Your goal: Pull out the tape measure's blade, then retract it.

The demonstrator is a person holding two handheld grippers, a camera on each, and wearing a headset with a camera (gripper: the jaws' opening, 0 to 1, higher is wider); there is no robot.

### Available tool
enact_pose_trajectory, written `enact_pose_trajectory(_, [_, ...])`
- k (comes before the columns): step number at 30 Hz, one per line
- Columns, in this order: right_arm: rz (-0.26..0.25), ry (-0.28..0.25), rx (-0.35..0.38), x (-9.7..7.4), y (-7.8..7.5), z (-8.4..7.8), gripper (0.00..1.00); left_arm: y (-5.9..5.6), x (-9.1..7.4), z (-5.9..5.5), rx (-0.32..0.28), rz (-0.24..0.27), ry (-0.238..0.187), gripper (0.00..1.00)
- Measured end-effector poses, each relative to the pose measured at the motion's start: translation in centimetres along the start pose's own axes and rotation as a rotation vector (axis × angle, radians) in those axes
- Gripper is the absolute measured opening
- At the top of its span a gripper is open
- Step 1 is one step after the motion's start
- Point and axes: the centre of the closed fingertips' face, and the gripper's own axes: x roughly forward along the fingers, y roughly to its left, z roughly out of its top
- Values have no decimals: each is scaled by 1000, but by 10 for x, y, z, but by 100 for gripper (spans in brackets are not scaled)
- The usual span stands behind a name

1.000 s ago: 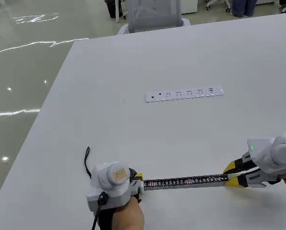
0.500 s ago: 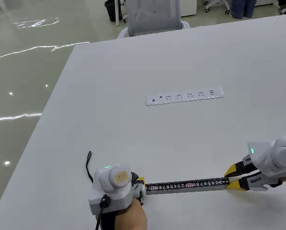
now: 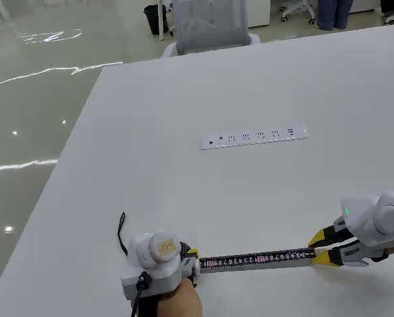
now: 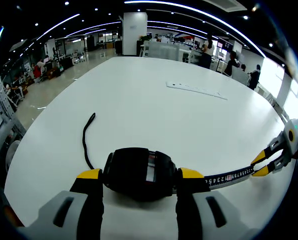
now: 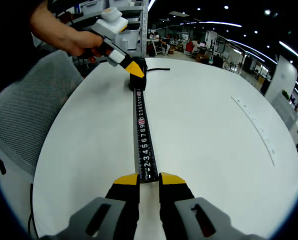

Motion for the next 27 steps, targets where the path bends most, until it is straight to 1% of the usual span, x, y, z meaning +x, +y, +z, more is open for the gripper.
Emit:
enact_pose_trajectory(13, [5, 1, -1, 3, -1, 2, 13, -1, 0, 0, 7, 12, 17, 54])
enact_pose_trajectory(18, [5, 4, -5, 4, -2, 3, 13, -1, 0, -1, 1, 15, 27, 54])
enact_pose_trajectory(27, [6, 3, -8, 6, -2, 4, 13, -1, 0, -1, -6, 13, 26, 54])
